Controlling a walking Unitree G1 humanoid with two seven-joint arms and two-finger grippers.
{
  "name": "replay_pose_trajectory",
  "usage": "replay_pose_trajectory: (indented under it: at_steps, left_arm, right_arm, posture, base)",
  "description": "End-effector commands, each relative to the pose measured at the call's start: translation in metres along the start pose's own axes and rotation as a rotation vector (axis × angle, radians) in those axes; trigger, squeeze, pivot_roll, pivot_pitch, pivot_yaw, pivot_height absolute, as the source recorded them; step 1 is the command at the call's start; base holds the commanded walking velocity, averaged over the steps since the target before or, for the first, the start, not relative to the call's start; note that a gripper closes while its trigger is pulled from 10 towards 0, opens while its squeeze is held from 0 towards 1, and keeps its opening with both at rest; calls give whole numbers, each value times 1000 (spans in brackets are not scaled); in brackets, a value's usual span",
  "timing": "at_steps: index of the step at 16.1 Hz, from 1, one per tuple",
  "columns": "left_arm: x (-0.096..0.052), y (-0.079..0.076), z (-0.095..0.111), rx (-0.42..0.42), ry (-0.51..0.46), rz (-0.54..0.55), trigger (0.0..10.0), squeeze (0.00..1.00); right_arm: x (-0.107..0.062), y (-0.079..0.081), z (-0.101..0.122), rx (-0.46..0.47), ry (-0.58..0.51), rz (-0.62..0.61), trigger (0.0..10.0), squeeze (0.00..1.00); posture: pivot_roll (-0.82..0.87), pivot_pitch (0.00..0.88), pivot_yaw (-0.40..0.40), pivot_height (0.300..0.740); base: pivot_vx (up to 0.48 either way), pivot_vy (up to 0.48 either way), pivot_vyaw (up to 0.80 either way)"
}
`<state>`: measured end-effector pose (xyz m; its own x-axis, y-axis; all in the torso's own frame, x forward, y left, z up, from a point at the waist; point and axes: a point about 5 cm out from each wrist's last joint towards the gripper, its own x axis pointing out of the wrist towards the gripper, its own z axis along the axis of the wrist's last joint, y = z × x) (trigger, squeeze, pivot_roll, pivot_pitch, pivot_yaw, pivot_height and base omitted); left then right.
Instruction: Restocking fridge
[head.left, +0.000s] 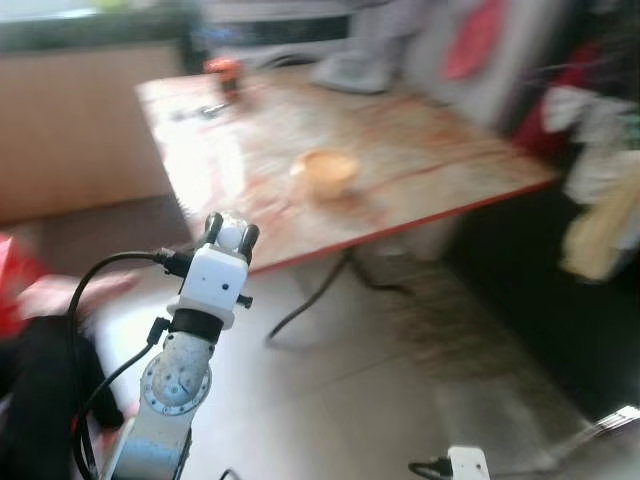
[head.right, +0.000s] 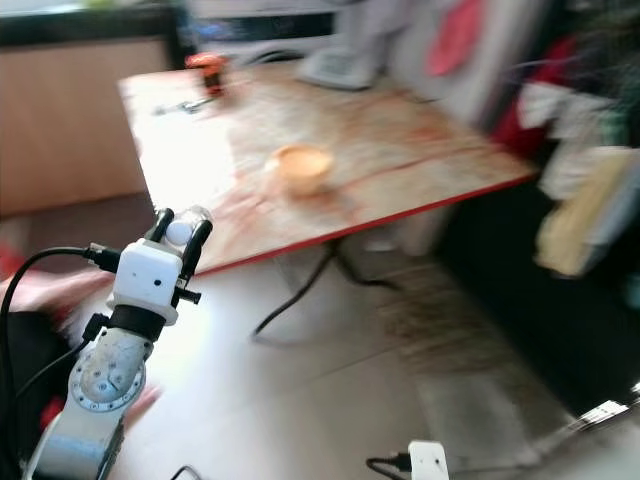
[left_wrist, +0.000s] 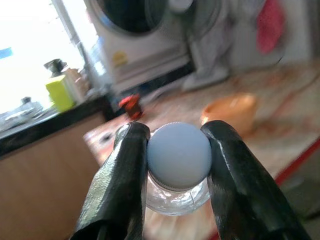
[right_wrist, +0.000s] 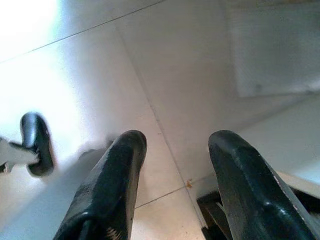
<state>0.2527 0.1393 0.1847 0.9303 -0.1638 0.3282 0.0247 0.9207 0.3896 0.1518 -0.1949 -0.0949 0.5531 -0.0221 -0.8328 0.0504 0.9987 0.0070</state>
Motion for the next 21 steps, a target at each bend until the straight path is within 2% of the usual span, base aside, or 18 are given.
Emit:
replay_pose_trajectory:
  at_steps: [1, 6, 9, 12, 15, 17, 19, 21]
  left_arm:
    - [1, -4, 2, 3, -12, -25, 10000, 0]
    - [-7, 0, -27, -46, 117, -21, 10000, 0]
    - [-19, 7, -59, -75, 243, 26, 10000, 0]
    - [-38, 13, -104, -114, 420, 67, 10000, 0]
    - [-54, 6, -139, -134, 567, 37, 10000, 0]
    - [-75, 1, -171, -149, 741, 68, 10000, 0]
    - [-85, -5, -187, -169, 832, 76, 10000, 0]
    - [-94, -23, -200, -139, 913, -57, 10000, 0]
  right_arm:
    - [-2, -3, -5, 10, 11, -10, 10000, 0]
    - [-1, -3, -4, 9, 9, -12, 10000, 0]
    - [-1, -4, -3, 10, 7, -15, 10000, 0]
    - [0, -6, 2, 15, -5, -23, 10000, 0]
    - [1, -6, 6, 26, -16, -30, 10000, 0]
    - [1, -6, 9, 25, -21, -34, 10000, 0]
    - [2, -7, 12, 21, -23, -38, 10000, 0]
    - [3, -8, 15, 12, -24, -40, 10000, 0]
  posture:
    - [26, 65, -62, 740]
    - [21, 60, -60, 740]
    - [13, 55, -60, 740]
    - [-8, 27, -53, 740]
    - [-30, 0, -44, 740]
    - [-34, 0, -46, 740]
    - [-25, 0, -52, 740]
    - [-3, 0, -60, 740]
  base:
    - [0, 0, 0]
    - [0, 0, 0]
    - [0, 0, 0]
    - [0, 0, 0]
    - [0, 0, 0]
    - [0, 0, 0]
    - [0, 0, 0]
    - [0, 0, 0]
